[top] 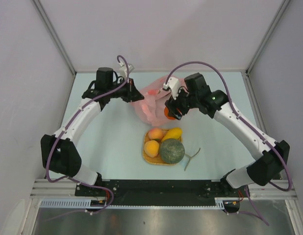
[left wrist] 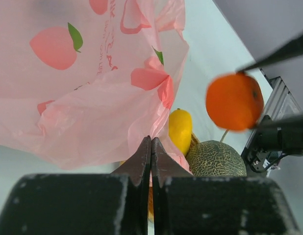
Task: Take the fake fruits out of the plastic bag
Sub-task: Take out the fake fruit from the plastic bag, then place the fake fruit on the plate, then adjust the plastic bag at the center of the board.
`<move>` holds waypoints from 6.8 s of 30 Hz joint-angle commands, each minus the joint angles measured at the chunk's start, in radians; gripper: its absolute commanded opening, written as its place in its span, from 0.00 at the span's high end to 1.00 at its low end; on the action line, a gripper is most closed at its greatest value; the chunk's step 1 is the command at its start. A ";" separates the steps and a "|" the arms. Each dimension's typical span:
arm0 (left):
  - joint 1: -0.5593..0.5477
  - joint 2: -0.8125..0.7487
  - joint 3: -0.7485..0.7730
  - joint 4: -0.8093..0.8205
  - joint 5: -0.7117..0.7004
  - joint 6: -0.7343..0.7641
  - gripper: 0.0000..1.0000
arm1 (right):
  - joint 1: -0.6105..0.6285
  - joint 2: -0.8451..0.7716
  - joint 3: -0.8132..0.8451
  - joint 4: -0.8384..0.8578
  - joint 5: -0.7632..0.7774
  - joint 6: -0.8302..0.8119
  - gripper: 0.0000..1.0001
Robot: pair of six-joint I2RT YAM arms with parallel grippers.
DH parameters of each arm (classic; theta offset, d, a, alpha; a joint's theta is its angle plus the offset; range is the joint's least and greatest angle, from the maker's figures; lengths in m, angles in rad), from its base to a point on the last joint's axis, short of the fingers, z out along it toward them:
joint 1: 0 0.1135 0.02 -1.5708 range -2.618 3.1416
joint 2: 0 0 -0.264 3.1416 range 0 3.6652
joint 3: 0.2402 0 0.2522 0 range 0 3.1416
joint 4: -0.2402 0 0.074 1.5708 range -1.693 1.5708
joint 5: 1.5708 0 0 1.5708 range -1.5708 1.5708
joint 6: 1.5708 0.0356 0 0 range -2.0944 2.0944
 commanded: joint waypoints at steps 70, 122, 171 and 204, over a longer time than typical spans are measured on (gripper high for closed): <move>0.014 0.058 -0.020 0.082 0.040 -0.028 1.00 | 0.033 0.421 0.035 -0.064 -0.128 0.041 0.66; 0.015 0.064 -0.017 0.081 0.028 -0.019 1.00 | -0.038 0.349 0.110 -0.130 -0.197 0.117 0.00; 0.150 0.018 0.152 -0.031 0.162 0.054 1.00 | -0.070 0.972 0.758 0.275 0.513 0.304 0.00; 0.124 0.222 0.451 -0.082 0.353 -0.036 1.00 | -0.110 1.205 0.916 0.618 0.180 0.667 0.00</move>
